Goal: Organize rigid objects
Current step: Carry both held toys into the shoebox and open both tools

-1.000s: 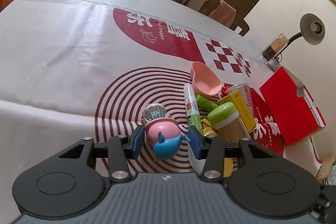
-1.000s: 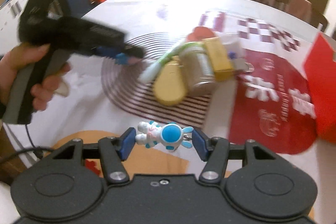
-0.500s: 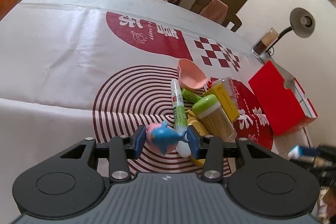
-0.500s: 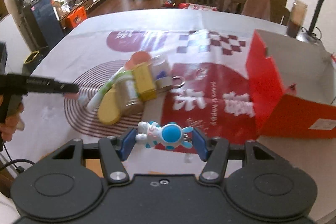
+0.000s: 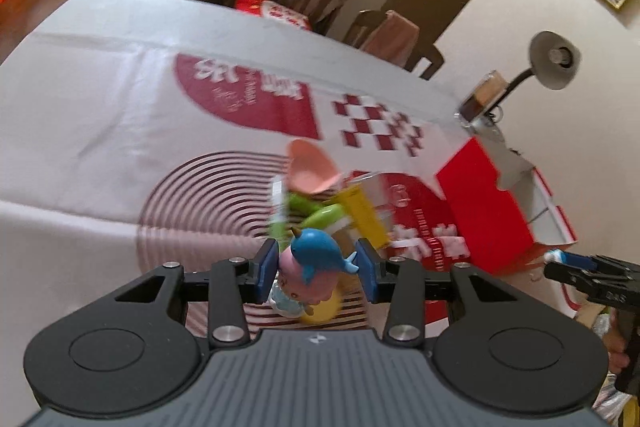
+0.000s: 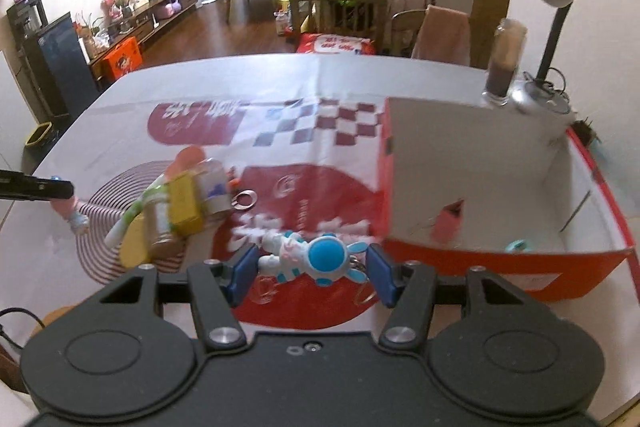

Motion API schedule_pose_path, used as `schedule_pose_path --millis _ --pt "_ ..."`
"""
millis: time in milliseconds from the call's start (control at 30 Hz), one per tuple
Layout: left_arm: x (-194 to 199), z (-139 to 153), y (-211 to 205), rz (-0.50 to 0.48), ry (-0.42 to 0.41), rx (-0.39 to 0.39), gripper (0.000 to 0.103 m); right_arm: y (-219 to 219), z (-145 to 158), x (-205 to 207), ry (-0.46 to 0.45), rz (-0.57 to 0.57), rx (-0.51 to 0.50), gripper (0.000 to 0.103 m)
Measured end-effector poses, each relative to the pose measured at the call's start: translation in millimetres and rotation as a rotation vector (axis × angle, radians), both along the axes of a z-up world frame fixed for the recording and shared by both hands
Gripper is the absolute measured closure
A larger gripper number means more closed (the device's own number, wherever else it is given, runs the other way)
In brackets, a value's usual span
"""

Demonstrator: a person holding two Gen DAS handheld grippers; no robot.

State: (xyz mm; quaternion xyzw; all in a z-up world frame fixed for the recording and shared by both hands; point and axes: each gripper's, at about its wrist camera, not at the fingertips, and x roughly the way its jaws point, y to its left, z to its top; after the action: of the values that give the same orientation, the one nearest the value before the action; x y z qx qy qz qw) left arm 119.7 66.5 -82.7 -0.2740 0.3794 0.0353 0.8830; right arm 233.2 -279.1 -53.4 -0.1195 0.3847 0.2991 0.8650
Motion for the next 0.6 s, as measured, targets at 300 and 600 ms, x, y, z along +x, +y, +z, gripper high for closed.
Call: schedule_pose_path --millis 300,600 --pt "53.7 43.8 -66.8 -0.118 -0.044 0.032 0.062 -45.1 11.3 50.2 -0.041 -0.035 -0.007 0.045" --pt "136.6 65.9 -143.8 -0.239 -0.087 0.058 0.062 -86.6 -3.2 99.6 -0.033 -0.103 -0.02 0.045"
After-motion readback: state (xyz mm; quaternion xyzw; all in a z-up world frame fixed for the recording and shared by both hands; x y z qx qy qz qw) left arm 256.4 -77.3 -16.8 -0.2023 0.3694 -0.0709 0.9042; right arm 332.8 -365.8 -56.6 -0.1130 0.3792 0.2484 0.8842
